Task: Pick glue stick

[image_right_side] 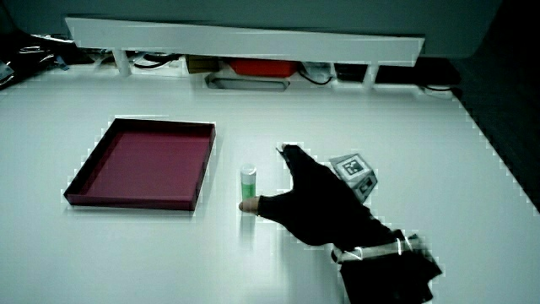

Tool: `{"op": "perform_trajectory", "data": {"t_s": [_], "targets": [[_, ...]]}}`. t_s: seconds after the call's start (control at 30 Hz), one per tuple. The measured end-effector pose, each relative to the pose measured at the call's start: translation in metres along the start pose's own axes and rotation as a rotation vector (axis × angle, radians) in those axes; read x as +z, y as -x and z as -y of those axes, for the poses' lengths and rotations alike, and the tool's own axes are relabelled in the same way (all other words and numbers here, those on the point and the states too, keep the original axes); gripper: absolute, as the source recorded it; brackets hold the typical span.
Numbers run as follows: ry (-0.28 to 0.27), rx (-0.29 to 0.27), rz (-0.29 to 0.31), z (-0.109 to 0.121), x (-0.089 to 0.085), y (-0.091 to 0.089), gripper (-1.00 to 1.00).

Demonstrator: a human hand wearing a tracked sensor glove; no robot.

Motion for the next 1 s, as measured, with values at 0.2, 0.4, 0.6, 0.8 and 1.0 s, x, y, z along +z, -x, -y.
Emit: {"op": "perform_trajectory", "data": {"t_s": [0.2,0.4,0.6,0.8,1.0], "targets": [[0.025,-0.037,-0.074,-0.014,-0.01,-0.01,0.0],[0.049,-0.08,-0.13,-0.026,-0.019,-0.021,0.0],[0.072,-0.09,-0.162,-0.041,-0.029,-0.026,0.0],[0.087,-0.09,-0.204,-0.051,-0.038,-0.029,0.0],[0.092,-0.092,-0.222,-0.056,-0.043,-0.03,0.0]]}}
